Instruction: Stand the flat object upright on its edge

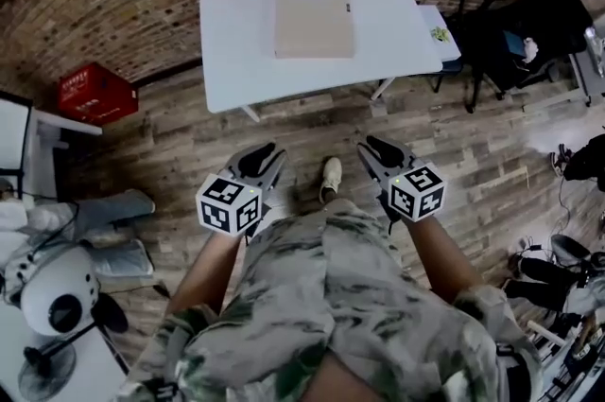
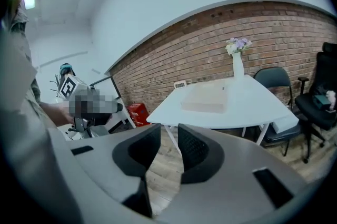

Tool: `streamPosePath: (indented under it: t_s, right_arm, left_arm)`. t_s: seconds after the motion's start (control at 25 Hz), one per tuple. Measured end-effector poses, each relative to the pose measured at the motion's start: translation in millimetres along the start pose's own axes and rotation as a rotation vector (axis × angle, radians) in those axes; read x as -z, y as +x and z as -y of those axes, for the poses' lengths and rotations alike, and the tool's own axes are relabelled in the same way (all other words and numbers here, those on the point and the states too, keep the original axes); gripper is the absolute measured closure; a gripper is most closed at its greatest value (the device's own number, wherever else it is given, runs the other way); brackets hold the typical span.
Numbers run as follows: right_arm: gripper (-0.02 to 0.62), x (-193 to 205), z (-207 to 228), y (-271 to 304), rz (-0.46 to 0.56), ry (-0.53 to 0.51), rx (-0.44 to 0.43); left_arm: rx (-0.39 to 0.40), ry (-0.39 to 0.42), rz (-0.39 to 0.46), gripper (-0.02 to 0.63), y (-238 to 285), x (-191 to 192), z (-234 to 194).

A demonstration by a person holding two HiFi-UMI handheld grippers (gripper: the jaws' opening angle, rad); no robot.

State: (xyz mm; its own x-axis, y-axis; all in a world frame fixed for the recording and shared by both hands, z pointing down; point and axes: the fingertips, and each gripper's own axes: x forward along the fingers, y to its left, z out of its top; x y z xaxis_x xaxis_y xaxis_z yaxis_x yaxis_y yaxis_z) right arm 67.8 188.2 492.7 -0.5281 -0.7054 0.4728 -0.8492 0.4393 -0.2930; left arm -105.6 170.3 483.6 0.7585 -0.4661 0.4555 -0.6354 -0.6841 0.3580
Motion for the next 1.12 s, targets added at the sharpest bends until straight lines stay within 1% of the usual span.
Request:
streamPosePath:
  t_s: [0.24,0.44,0.6,0.76,0.96,1.12]
  right_arm:
    - [0.476,-54,69,47,-0.012,0.000,-0.050]
    - [0.471,-79,125,75,-0.036,0.002,-0.085]
    - [0.466,-92,161,99,-0.058,0.008,-0.105]
    - [0.459,-104,186,126,-0.074,0.047,-0.115]
    - [0.442,-119,220,172,-0.107,0.117,-0.097]
    - [0.433,-122,244,205,-0.141,0.203,-0.075]
  left_arm:
    - [-0.040,-0.007,-0.006,0.502,67,-61,-35]
    - [-0.062,-0.039,-0.006,0.502,117,-95,-57]
    - [-0.086,-0.049,-0.024,0.497,145,-110,-78]
    - [-0.088,-0.070,-0.061,0.494,165,-118,-105]
    - [-0.087,-0.081,-0.099,0.483,196,-135,-158]
    - [-0.068,-0.082,-0.122,0.476,224,-146,-199]
